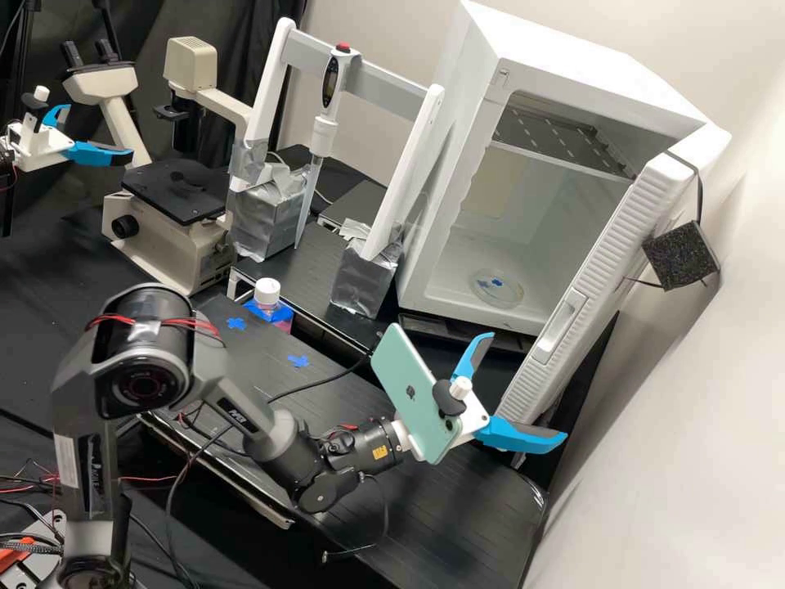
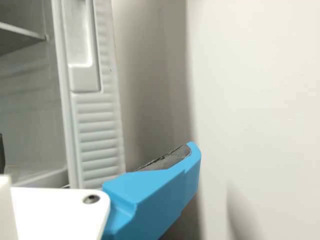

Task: Close the door

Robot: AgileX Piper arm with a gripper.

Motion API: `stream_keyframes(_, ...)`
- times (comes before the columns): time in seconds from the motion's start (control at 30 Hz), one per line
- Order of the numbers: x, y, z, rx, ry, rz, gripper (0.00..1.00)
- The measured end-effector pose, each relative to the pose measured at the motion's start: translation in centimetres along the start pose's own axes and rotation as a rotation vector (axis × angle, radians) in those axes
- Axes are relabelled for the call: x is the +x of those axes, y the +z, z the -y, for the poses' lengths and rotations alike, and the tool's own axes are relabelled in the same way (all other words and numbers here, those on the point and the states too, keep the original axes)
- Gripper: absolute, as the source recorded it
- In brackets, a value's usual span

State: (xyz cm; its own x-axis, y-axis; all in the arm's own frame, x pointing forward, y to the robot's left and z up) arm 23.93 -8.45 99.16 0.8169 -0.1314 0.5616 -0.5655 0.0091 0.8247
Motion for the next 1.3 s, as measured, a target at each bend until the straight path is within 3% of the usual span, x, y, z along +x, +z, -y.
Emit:
stream_keyframes(0.33,2.1,-0.2,1.6,-0.008,-0.06,-0.013,1.0)
stream_keyframes(0.73,1.8,-0.5,2.2,0.092,-0.1,-0.028,1.0)
stream_keyframes(1.07,-1.9,-4.3,2.9,0.139,-0.203,-0.122,1.0)
stream_keyframes(1.3,-3.2,-7.1,5.2,0.167,-0.302,-0.209,1.0)
